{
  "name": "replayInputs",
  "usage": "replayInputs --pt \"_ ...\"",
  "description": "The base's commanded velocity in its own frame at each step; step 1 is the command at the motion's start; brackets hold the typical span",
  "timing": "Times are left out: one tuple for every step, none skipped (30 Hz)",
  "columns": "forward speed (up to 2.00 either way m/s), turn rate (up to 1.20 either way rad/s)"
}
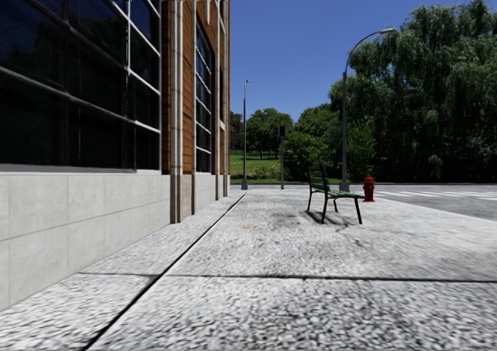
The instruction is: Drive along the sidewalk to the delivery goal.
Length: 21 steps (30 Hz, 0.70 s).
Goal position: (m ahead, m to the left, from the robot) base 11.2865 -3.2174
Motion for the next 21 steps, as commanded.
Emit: replayInputs --pt "2.0 -0.22" --pt "2.0 -0.05" --pt "2.0 0.0" --pt "2.0 0.0" --pt "2.0 0.0" --pt "2.0 0.0" --pt "2.0 0.0" --pt "2.0 0.0" --pt "2.0 0.0" --pt "2.0 0.0" --pt "2.0 0.0" --pt "2.0 -0.05" --pt "2.0 -0.14" --pt "2.0 -0.14" --pt "2.0 -0.16" --pt "2.0 -0.17" --pt "2.0 -0.16" --pt "2.0 -0.02" --pt "2.0 -0.02" --pt "2.0 0.0" --pt "2.0 0.0"
